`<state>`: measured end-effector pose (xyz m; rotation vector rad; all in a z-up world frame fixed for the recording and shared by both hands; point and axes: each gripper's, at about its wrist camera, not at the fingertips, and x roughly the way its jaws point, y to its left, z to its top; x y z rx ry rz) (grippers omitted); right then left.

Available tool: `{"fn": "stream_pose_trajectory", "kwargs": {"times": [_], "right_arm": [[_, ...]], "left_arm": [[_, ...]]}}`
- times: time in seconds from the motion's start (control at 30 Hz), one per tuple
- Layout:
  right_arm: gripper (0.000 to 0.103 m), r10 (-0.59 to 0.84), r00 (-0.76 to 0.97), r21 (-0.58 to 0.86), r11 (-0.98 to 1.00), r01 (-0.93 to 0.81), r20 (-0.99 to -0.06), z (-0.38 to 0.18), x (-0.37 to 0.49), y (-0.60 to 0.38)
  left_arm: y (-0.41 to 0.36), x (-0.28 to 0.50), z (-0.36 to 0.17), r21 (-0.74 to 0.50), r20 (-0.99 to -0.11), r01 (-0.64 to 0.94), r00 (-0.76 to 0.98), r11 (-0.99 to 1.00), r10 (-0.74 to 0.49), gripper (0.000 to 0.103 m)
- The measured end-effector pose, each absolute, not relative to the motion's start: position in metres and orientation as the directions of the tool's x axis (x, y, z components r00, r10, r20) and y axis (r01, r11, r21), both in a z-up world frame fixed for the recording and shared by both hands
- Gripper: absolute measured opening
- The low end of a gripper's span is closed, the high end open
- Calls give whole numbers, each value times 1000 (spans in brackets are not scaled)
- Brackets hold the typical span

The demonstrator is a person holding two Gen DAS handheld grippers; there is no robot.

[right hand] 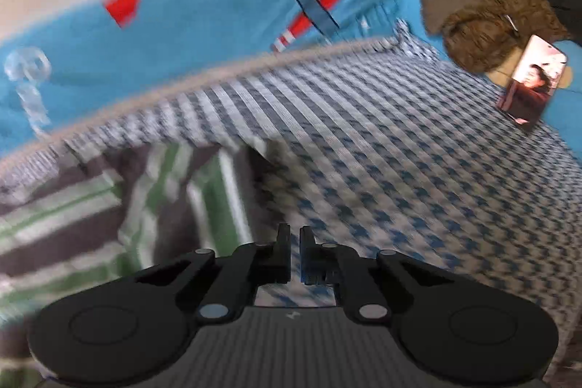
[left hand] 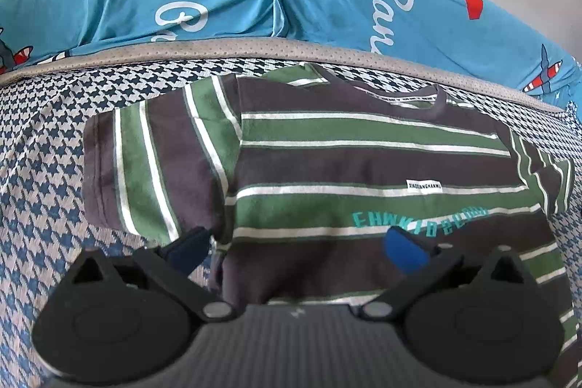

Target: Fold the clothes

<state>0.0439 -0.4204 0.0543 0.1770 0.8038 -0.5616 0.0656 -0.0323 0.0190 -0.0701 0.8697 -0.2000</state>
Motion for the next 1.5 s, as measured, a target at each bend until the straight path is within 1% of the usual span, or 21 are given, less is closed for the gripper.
{"fn": "stream_pose_trajectory", "kwargs": {"times": [0.07,0.1,0.13,0.17,0.2,0.37,0.5,0.57,0.6,0.63,0.7,0.8,0.93,1.03,1.07,1.13,1.17,1.23,1.3,1.4,1.5], "right_arm": [[7,-369,600,21,841,541,-710,58,38,-426],[13,-350,621,61,839,541,-701,59,35,-429],[30,-330,643,100,837,538,-691,61,32,-432],[38,-303,686,133,853,505,-662,64,31,-431],[41,-278,712,152,866,476,-644,64,33,-431],[42,-214,715,169,890,424,-665,44,49,-428],[42,-270,697,85,899,429,-664,31,59,-423],[30,-277,709,67,907,415,-648,29,61,-421],[16,-279,708,57,910,411,-649,30,61,-419],[11,-281,706,48,912,408,-649,31,60,-418],[6,-282,697,53,907,417,-659,36,58,-417],[2,-340,648,-9,890,457,-682,44,49,-417],[0,-382,574,-69,868,492,-724,41,39,-425],[0,-423,557,-104,852,514,-714,50,30,-423],[3,-418,576,-93,856,508,-703,55,27,-420],[18,-379,626,-50,877,477,-681,68,20,-408],[19,-359,650,-29,887,460,-669,75,17,-402],[29,-310,702,5,913,407,-642,86,12,-382],[34,-241,751,41,941,336,-614,93,11,-364],[36,-126,787,66,976,207,-604,94,20,-342],[36,-102,777,59,983,176,-621,88,33,-332]], "left_arm": [[-31,62,22,-141,-742,141,640,980,-199,103],[-29,61,24,-143,-737,139,646,980,-199,103],[-27,59,26,-148,-732,135,651,980,-200,103],[-25,57,28,-153,-727,132,657,979,-202,103],[-23,56,30,-160,-722,127,661,979,-204,103],[-5,54,40,-185,-708,92,677,978,-198,103],[11,54,45,-186,-705,61,686,981,-177,103],[17,55,47,-185,-704,54,689,981,-171,103],[21,56,48,-180,-702,49,693,982,-163,103],[25,56,49,-175,-700,43,697,984,-155,103],[35,57,53,-175,-692,18,709,984,-136,103],[53,58,56,-188,-686,-34,720,982,-106,103],[73,59,57,-183,-688,-88,723,979,-64,103],[84,60,56,-169,-691,-107,721,980,-40,103],[88,61,56,-164,-692,-116,721,980,-30,103],[95,63,54,-158,-697,-144,717,977,-7,103],[99,65,52,-160,-701,-159,713,974,1,103],[105,68,48,-178,-710,-180,704,968,0,103],[109,71,43,-180,-718,-200,696,963,10,103],[112,76,34,-185,-731,-217,682,959,13,103],[112,81,26,-204,-748,-227,663,952,-2,103]]}}
